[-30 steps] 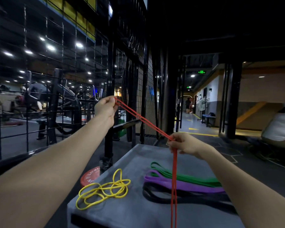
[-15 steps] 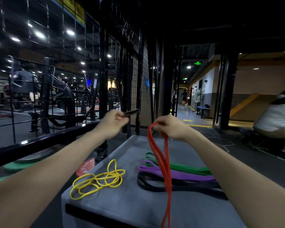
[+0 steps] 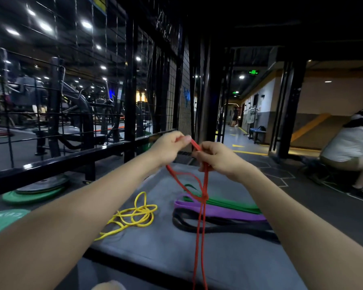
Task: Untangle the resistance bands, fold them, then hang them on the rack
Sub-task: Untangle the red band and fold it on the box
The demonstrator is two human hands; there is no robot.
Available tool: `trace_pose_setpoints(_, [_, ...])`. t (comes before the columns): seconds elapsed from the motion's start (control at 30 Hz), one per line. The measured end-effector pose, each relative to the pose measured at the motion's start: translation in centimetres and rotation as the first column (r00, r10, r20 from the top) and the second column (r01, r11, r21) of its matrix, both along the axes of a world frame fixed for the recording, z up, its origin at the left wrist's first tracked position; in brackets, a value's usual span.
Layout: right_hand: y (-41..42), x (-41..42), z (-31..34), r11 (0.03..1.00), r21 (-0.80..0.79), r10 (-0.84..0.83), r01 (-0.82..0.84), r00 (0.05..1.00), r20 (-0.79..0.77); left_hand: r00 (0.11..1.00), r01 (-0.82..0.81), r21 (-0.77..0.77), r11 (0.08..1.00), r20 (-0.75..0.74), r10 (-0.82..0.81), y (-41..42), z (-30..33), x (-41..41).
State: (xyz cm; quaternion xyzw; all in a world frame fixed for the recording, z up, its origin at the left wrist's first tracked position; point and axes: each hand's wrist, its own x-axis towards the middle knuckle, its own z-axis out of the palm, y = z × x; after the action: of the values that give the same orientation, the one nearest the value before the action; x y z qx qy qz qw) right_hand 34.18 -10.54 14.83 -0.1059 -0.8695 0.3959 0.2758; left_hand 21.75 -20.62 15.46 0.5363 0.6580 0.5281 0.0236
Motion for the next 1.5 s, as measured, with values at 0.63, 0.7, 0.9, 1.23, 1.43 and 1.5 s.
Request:
trace_pose_setpoints(0.63, [3.8, 3.1, -1.5, 0.974, -0.008, -0.224, 0.224, 0.97, -0.089, 0.96, -0.248, -0.393, 0.885, 0.022, 0.279, -3.3, -4.1, -7.6])
trace_pose_setpoints(0.7, [3.1, 3.1, -0.5, 0.978, 0.09, -0.188, 0.19, 0.982, -0.035, 0.981, -0.183, -0.371, 0.91, -0.014, 0.191, -2.9, -3.9, -5.8])
trace_pose_setpoints(0.9, [0.9, 1.0, 0.7, 0.959, 0.264, -0.124, 0.105, 0.991, 0.055, 0.976, 0.201, -0.164, 0.966, 0.115, -0.184, 1.1, -2.4, 0.9])
trace_pose_setpoints(1.23, [2.0, 2.0, -0.3, 0.997, 0.039, -0.072, 0.073, 0.997, -0.019, 0.976, 0.197, -0.06, 0.979, 0.102, -0.191, 2.1, -1.8, 2.0])
trace_pose_setpoints(1.43, [2.2, 2.4, -0.9, 0.994, -0.105, -0.001, -0.001, 1.0, -0.022, 0.955, 0.085, 0.111, 0.99, 0.276, -0.113, 0.6, -0.2, 0.4])
trace_pose_setpoints(1.5, [2.2, 2.5, -0.9, 0.996, -0.09, -0.011, 0.011, 1.0, -0.001, 0.947, 0.036, 0.141, 0.989, 0.312, -0.079, 0.3, -0.3, -0.5])
